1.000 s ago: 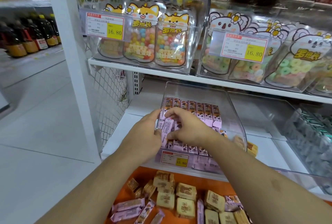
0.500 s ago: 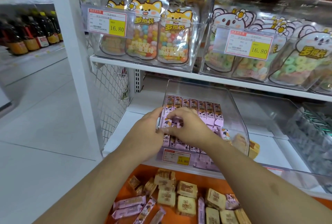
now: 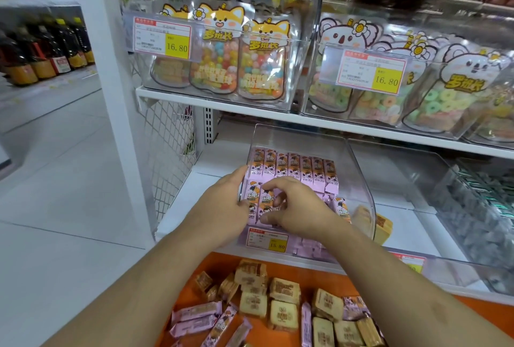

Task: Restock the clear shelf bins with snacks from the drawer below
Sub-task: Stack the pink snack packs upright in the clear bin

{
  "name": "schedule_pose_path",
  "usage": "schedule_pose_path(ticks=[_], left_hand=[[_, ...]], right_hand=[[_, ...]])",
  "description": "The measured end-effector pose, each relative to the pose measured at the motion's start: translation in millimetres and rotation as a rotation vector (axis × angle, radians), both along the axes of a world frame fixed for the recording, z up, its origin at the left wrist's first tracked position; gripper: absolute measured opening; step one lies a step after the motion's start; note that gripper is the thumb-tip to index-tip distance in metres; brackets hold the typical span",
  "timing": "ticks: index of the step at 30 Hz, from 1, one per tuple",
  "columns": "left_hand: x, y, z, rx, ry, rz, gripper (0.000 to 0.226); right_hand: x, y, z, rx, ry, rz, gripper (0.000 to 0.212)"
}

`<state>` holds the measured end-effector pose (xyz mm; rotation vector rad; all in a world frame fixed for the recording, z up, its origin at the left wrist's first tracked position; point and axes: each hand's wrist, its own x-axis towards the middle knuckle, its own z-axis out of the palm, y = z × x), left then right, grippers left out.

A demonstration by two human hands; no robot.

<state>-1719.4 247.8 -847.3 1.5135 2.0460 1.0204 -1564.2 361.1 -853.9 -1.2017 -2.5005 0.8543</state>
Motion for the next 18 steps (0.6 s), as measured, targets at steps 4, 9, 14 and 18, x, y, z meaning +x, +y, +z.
schedule_pose_path(ticks=[4,9,14,18], left_hand=[[1.3,-2.8,2.3,-0.024,-0.008,-0.035,0.064],[5.4,-19.2,9.4,-0.027,-0.016,-0.055,0.067],[16.6,-58.2,11.4,-0.099,0.053,-0.059,0.067],[25.4,-85.4,1.0,-0.119,0.087,0.02,0.063]], right_hand=[[9.8,-5.3,3.8,0.0,0.007,-0.013,0.076],[36.5,-24.3,17.5,0.051,0.067,-0.04,0.066],[84.1,-64.5,21.1,0.026,0.127,-0.032,0.047],[118.5,-98.4,0.8,-0.051,0.138,0.004,0.037]])
